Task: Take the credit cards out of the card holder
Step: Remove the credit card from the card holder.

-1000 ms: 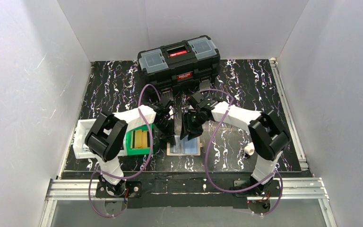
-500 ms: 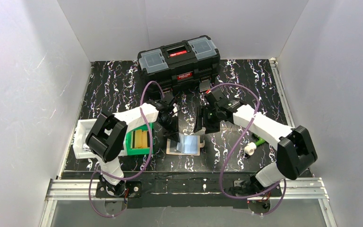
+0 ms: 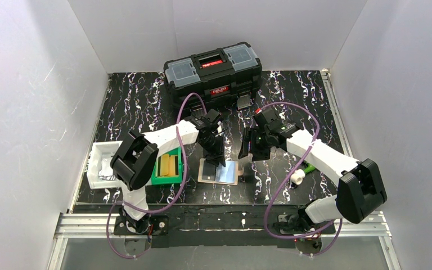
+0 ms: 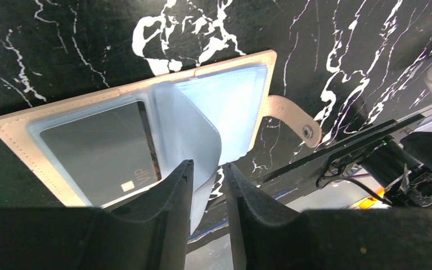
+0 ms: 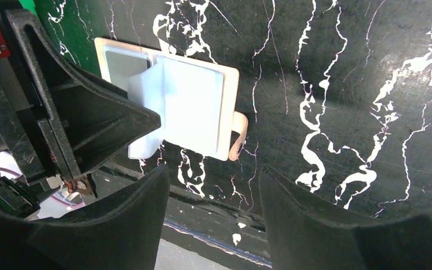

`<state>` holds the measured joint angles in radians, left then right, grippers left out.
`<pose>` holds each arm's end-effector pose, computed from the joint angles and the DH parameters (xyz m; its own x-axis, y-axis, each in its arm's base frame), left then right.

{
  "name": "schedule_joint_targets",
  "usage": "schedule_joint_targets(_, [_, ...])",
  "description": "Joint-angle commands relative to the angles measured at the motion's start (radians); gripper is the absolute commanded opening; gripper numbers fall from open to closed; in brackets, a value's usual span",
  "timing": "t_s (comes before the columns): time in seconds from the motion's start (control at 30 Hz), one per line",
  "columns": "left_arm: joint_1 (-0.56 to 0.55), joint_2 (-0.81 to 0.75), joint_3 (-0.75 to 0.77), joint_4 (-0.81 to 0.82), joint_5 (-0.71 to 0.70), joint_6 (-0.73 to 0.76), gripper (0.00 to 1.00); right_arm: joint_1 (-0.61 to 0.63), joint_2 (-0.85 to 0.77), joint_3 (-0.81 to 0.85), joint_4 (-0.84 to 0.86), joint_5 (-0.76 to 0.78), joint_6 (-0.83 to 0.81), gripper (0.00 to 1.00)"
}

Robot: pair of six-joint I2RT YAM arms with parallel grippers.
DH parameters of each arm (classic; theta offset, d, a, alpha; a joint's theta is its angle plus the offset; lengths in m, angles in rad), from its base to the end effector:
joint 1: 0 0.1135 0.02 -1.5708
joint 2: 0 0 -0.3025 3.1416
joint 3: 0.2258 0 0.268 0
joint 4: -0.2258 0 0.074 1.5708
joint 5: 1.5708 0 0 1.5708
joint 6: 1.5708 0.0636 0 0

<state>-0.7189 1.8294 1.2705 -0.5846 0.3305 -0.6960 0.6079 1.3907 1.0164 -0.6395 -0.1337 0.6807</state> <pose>0.2921 -0.2831 0.1962 -0.9898 0.0604 -0.1287 0.1166 0.8625 -0.4924 0.2441 0.1802 0.2551 -0.9341 0.1099 -0.3396 -0.0463 0.9060 0.4206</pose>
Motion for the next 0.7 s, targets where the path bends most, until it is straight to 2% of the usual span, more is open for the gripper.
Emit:
schedule_joint_targets(0.0, [-0.018, 0.026, 0.055, -0.032, -0.007, -0.012, 0.28, -0.016, -0.037, -0.012, 0.006, 0.002, -0.007, 0.67])
schedule_joint_targets(0.2, [-0.039, 0.078, 0.088, -0.029, 0.011, -0.011, 0.35, -0.031, -0.051, -0.025, 0.009, -0.005, -0.01, 0.67])
schedule_joint_targets(0.53, [-0.048, 0.079, 0.119, -0.029, 0.02, 0.003, 0.64, -0.033, -0.035, -0.032, 0.016, -0.027, -0.01, 0.67])
schedule_joint_targets(0.67, [-0.048, 0.059, 0.156, -0.071, -0.012, 0.022, 0.69, -0.032, -0.025, -0.03, 0.026, -0.047, -0.004, 0.66])
